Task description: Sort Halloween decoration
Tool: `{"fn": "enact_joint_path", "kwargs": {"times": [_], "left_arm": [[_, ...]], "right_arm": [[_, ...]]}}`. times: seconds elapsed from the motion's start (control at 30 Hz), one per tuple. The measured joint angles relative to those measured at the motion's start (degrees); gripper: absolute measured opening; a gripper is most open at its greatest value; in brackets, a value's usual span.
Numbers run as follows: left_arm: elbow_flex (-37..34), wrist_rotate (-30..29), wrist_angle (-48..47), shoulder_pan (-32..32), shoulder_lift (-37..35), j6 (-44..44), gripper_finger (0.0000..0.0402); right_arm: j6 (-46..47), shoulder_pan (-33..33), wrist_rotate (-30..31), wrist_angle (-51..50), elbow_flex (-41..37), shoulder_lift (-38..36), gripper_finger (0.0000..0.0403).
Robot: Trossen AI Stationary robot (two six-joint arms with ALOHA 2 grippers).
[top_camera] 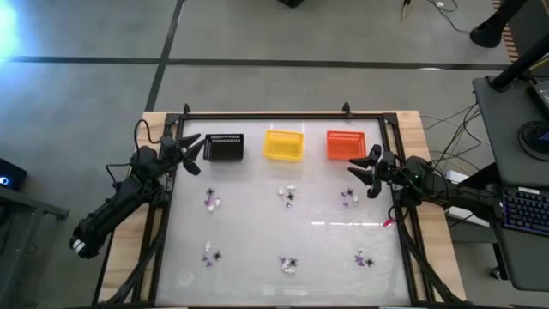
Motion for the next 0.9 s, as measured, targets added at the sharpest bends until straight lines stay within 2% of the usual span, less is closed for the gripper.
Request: {"fn": "enact_joint_path", "kwargs": {"times": [0.9], "left_arm": [[0.02,-0.02,0.52,0.00,0.00,0.00,0.0130]], "right_arm": [[0.00,-0.01,0.02,0.00,0.00,0.00,0.0153]]}}
